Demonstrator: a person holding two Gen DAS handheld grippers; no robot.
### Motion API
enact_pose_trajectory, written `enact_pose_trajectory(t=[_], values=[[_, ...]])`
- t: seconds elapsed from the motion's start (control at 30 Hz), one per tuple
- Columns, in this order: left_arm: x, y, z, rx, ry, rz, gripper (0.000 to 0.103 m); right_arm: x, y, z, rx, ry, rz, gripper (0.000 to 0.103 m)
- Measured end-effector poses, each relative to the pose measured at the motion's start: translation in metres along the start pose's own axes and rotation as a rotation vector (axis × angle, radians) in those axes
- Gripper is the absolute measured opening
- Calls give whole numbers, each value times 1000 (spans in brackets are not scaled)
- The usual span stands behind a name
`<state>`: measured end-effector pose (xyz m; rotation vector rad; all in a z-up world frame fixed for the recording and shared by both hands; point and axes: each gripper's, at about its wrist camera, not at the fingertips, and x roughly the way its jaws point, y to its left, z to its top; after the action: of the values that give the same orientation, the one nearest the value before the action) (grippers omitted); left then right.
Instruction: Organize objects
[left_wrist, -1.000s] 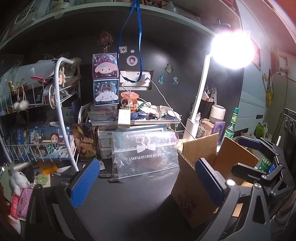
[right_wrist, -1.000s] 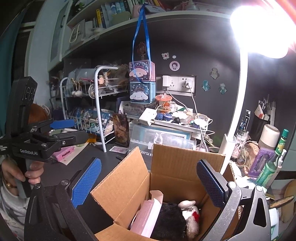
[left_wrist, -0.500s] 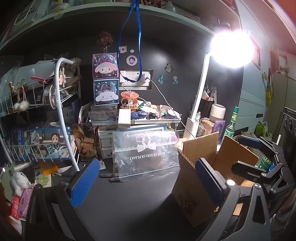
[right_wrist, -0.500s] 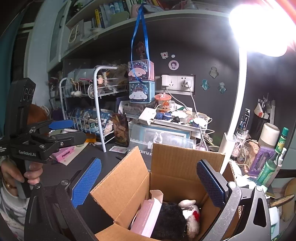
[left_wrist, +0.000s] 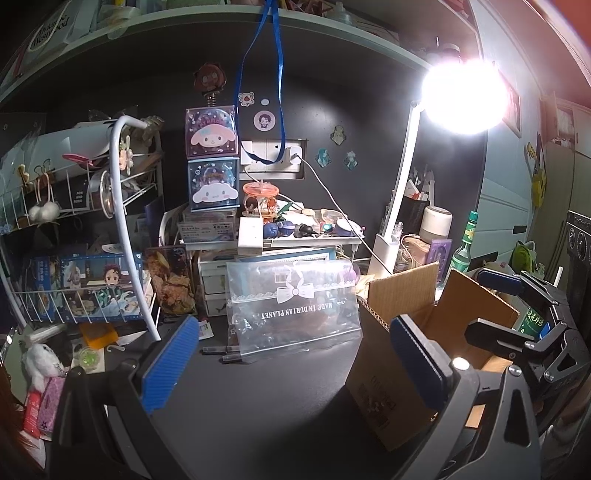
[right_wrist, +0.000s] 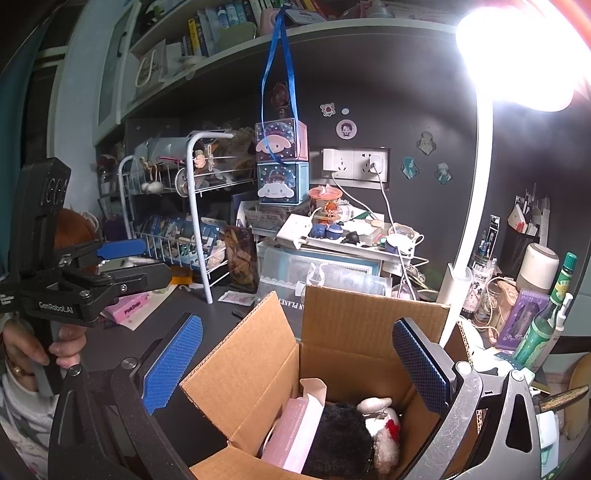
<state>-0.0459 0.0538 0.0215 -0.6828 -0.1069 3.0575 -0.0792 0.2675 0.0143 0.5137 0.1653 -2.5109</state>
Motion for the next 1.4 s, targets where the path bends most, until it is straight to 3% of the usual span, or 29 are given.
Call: enact_pose_trajectory(t=[1.4], values=[[3,3,1,11,1,-2,103,-1,10,-2,28,7,-36,103]])
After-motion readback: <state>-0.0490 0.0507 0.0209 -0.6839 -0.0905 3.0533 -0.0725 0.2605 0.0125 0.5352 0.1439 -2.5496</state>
